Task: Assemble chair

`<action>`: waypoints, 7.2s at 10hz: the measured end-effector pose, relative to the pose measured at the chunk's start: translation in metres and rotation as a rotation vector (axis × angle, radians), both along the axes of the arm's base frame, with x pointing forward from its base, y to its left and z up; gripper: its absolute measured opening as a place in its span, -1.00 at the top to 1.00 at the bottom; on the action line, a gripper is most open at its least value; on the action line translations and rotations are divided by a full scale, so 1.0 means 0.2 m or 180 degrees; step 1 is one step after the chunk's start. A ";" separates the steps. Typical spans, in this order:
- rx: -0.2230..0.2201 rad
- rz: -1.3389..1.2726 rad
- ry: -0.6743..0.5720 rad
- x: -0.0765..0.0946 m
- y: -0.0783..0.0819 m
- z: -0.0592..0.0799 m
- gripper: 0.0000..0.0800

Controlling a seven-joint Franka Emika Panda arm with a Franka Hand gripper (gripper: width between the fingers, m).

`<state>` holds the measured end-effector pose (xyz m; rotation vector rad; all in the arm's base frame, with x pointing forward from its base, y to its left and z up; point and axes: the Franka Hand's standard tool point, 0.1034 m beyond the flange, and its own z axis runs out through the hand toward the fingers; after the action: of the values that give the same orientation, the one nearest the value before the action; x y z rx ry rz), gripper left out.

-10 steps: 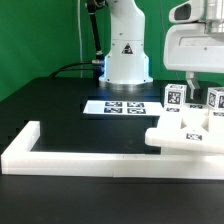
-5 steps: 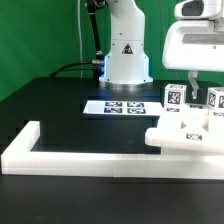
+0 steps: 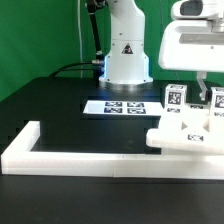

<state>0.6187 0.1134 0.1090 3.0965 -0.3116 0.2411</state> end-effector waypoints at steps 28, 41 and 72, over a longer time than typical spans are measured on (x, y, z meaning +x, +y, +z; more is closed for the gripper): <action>0.0472 -0.1744 -0.0033 0.02 -0.05 0.00 -0.62; 0.0059 0.0271 -0.0034 0.08 -0.14 0.13 -0.62; 0.0005 -0.0035 -0.0527 -0.08 -0.25 0.03 -0.62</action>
Offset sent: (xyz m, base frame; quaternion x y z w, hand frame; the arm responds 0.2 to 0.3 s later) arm 0.0000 0.0000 0.0000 0.0000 0.0000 0.1938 0.9810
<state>0.6030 0.0634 0.1153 3.0809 -0.3320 0.4985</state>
